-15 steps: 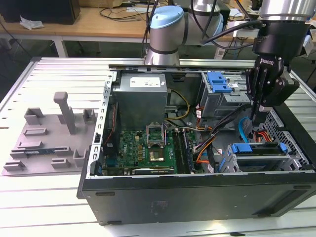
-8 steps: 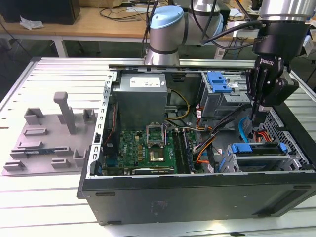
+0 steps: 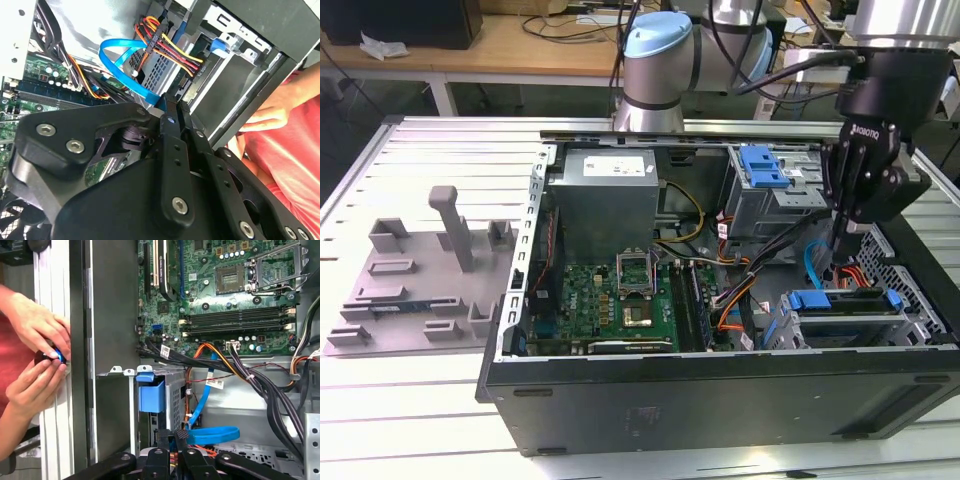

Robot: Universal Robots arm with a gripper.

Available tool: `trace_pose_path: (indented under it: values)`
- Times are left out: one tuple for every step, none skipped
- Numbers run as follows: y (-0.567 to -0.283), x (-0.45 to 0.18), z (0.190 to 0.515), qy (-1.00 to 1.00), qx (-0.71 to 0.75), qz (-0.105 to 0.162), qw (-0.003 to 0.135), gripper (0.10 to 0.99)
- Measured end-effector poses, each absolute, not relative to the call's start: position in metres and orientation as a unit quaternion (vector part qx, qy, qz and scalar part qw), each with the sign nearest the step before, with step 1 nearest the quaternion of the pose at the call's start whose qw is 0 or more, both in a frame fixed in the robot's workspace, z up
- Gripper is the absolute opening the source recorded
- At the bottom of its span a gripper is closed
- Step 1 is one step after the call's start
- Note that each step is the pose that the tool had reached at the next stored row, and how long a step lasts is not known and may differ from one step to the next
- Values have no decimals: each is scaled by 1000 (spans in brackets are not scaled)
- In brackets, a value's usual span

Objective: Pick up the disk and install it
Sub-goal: 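Insert the second disk wire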

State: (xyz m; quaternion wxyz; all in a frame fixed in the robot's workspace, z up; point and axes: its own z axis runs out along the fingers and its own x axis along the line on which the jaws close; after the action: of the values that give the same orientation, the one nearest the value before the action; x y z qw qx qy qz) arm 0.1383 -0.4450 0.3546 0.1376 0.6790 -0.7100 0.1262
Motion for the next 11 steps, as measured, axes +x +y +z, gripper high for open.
trace_pose_path:
  values:
    - [-447, 138, 355, -711, 680, 122, 134, 161]
    - [-449, 138, 355, -711, 680, 119, 130, 161]
    - [-451, 138, 355, -712, 681, 116, 127, 161]
    - [-453, 138, 355, -712, 681, 113, 124, 161]
    - [-454, 138, 355, -713, 682, 109, 121, 161]
    - [-458, 138, 355, -714, 683, 106, 117, 161]
    - [-460, 138, 355, -714, 683, 104, 115, 161]
    - [-462, 138, 355, -714, 683, 103, 114, 161]
    - [-465, 139, 356, -714, 683, 101, 113, 161]
    - [-467, 139, 356, -714, 683, 100, 112, 161]
    - [-470, 141, 357, -715, 684, 98, 110, 161]
